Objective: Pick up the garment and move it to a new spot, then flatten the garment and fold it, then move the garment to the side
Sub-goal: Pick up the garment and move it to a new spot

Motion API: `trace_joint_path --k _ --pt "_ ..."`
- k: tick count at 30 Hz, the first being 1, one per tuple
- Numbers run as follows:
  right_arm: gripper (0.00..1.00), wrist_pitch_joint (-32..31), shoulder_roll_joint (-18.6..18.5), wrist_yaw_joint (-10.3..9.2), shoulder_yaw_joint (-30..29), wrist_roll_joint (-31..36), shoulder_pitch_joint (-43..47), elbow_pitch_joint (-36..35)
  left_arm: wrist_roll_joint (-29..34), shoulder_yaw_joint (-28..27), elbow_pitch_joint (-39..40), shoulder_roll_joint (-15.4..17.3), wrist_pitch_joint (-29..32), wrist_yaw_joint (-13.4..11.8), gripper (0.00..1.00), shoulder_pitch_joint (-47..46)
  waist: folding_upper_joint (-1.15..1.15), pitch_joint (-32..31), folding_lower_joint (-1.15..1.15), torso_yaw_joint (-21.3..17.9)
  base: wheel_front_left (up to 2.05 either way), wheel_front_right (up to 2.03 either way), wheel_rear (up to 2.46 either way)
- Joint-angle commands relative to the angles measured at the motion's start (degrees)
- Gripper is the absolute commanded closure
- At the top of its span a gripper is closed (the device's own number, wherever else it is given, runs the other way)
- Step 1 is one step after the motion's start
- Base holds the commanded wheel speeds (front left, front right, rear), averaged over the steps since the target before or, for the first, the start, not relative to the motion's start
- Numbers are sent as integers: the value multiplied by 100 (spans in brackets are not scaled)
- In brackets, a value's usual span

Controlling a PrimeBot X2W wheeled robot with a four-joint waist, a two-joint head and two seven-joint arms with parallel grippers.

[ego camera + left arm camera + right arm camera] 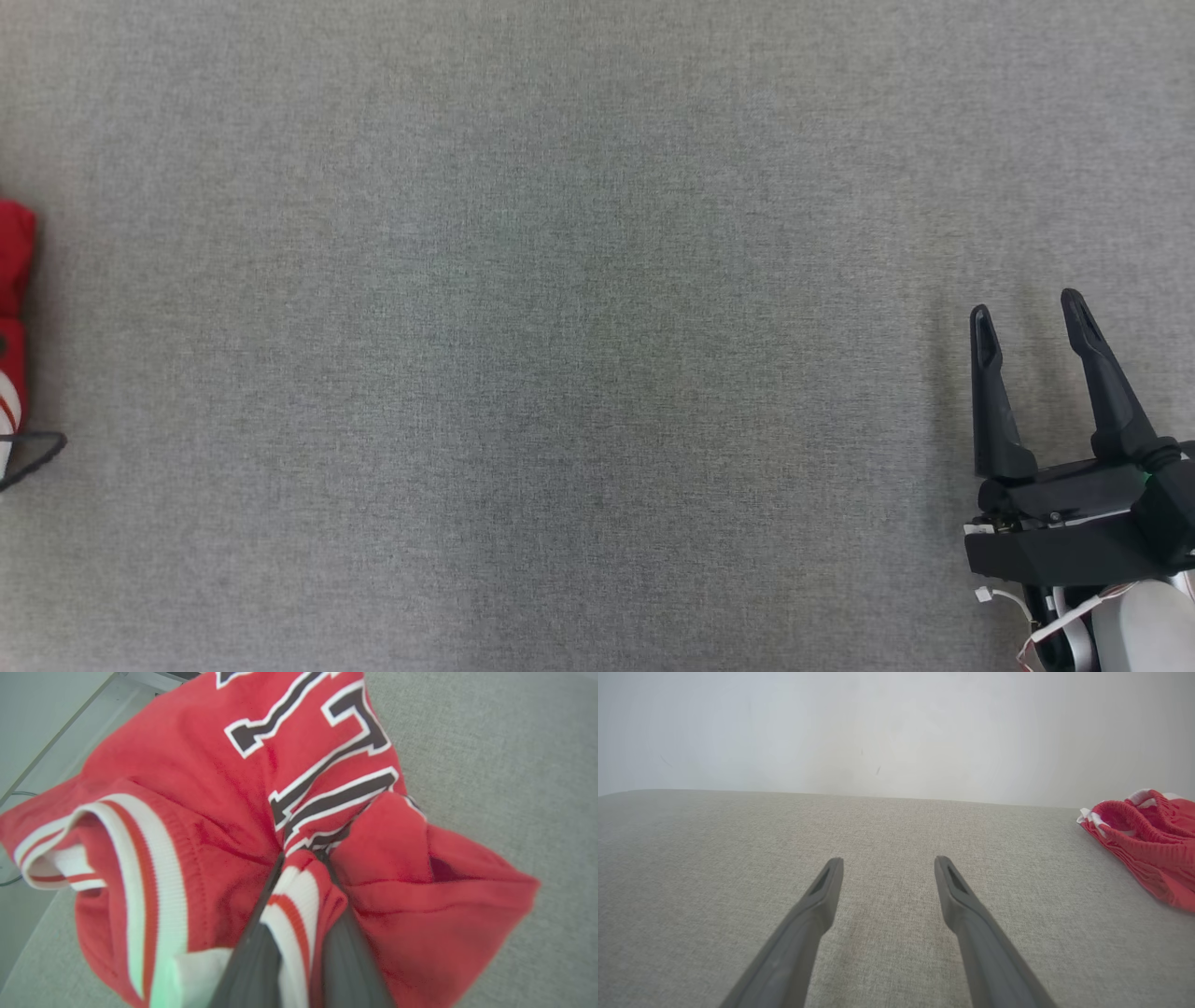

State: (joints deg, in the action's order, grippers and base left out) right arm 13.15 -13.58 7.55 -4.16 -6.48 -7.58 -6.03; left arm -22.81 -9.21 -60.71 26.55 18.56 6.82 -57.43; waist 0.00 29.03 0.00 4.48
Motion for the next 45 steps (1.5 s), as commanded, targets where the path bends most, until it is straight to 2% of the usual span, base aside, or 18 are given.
trace_joint_path --k 1,5,11,16,22,27,34,41,45 --pt "0 31 46 -16 12 -26 6 31 140 71 88 63 -408 -21 100 119 0 -107 0 -41 0 0 0" --pt "0 63 99 -15 30 -50 10 131 119 136 295 88 -1126 26 100 -93 0 -308 0 -89 0 0 0" --pt "0 138 286 -16 162 -92 4 393 290 536 716 150 -1734 72 100 -535 0 -713 0 -199 0 0 0" --pt "0 179 474 -15 256 -150 -19 626 278 907 1216 -19 -1791 65 100 -822 0 -995 0 -411 0 0 0" --pt "0 202 760 -15 385 -244 -78 912 255 1541 2240 -126 -1545 62 100 -1006 0 -1329 0 -966 0 0 0" --pt "0 196 916 -15 418 -305 -54 1010 168 1914 3098 -487 -1274 61 100 -914 0 -1430 0 -1498 0 0 0" --pt "0 196 1031 -15 443 -416 0 1155 69 2375 3926 -1196 -1001 -34 100 -586 0 -1436 0 -2064 0 0 0" --pt "0 196 1073 -15 434 -496 -45 1212 17 2844 4216 -1645 -839 -70 100 45 0 -1375 0 -2427 0 0 0" --pt "0 197 1082 -15 469 -538 -60 1253 -51 2879 4149 -1787 -1011 -261 100 700 0 -1310 0 -2494 0 0 0"
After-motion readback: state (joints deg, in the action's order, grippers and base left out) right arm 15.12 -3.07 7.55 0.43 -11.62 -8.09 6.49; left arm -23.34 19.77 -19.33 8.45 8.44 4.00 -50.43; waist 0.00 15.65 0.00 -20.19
